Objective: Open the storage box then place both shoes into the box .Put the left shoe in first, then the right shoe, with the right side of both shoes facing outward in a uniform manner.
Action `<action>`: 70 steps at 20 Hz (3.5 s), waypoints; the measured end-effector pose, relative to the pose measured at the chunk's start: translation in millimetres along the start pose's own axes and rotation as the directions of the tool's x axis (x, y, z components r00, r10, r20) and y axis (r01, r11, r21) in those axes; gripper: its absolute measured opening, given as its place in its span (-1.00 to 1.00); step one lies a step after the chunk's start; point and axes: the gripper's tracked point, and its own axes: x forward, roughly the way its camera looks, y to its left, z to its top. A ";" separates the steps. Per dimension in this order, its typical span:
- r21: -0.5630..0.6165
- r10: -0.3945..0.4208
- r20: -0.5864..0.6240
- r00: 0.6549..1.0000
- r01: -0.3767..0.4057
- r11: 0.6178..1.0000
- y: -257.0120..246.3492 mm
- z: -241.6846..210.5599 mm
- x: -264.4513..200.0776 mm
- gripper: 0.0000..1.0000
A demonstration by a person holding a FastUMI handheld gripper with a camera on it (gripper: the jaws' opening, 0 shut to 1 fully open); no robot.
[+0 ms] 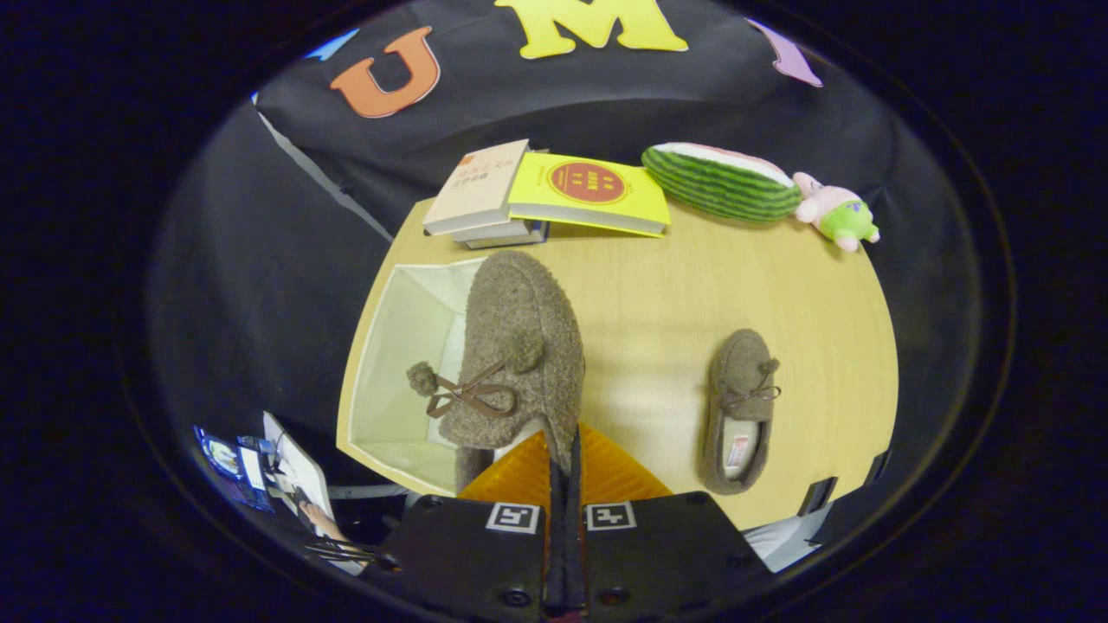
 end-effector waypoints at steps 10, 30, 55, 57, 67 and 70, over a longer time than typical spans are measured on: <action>0.070 0.125 0.054 0.991 -0.129 0.989 118.5 4.9 57.4 -0.87; -0.095 0.205 0.068 0.976 -0.198 0.976 174.2 -8.7 116.6 0.33; 0.040 -0.230 0.128 0.965 0.226 0.973 -179.7 -31.9 43.6 1.00; 0.029 -0.272 0.084 0.959 0.271 0.962 -209.5 -41.0 51.9 1.00; 0.044 -0.245 -0.116 0.963 0.251 0.967 -283.8 -73.3 118.8 0.44; 0.037 -0.230 -0.115 0.966 0.236 0.971 -282.6 -74.9 122.8 0.03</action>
